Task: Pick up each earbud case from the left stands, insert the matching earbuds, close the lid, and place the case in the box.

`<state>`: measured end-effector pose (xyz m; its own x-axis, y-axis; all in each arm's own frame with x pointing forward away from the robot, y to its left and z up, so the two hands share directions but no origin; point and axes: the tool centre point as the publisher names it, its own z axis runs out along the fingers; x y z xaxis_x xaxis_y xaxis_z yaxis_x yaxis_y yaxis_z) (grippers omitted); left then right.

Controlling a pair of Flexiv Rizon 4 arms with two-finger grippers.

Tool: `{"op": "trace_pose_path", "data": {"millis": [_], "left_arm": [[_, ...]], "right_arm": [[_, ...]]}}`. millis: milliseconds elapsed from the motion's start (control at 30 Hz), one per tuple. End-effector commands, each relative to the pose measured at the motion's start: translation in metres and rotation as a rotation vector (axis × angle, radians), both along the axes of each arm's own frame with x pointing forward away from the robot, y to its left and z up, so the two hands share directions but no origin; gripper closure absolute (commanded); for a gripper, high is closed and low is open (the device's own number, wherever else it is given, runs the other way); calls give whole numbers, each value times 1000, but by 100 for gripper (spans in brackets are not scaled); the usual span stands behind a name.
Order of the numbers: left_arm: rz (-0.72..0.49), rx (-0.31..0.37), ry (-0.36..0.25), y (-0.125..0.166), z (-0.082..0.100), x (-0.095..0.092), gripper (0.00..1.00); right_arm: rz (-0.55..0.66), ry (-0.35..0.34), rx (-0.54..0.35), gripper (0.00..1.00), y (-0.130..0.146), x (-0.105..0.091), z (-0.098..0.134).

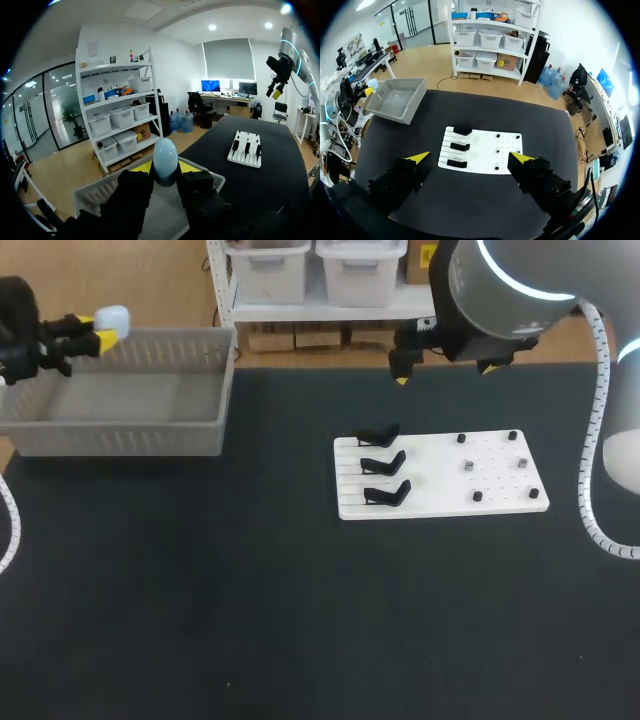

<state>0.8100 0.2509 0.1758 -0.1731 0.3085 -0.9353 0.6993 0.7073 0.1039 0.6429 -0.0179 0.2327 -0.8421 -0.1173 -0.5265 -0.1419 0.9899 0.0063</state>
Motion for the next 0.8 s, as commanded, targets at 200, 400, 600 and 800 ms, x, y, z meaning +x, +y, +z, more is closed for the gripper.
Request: {"op": "trace_pose_path", "data": {"millis": [200, 400, 600, 800], "left_arm": [[-23, 16, 15, 17, -17, 24, 55], [-50, 22, -20, 24, -6, 21, 0], [-71, 19, -23, 23, -4, 19, 0], [-71, 19, -23, 23, -4, 19, 0]], "right_arm": [[-1, -7, 2, 0, -1, -1, -1], [-1, -7, 2, 0, -1, -1, -1], [-1, -7, 2, 0, -1, -1, -1], [-1, -7, 2, 0, -1, -1, -1]]}}
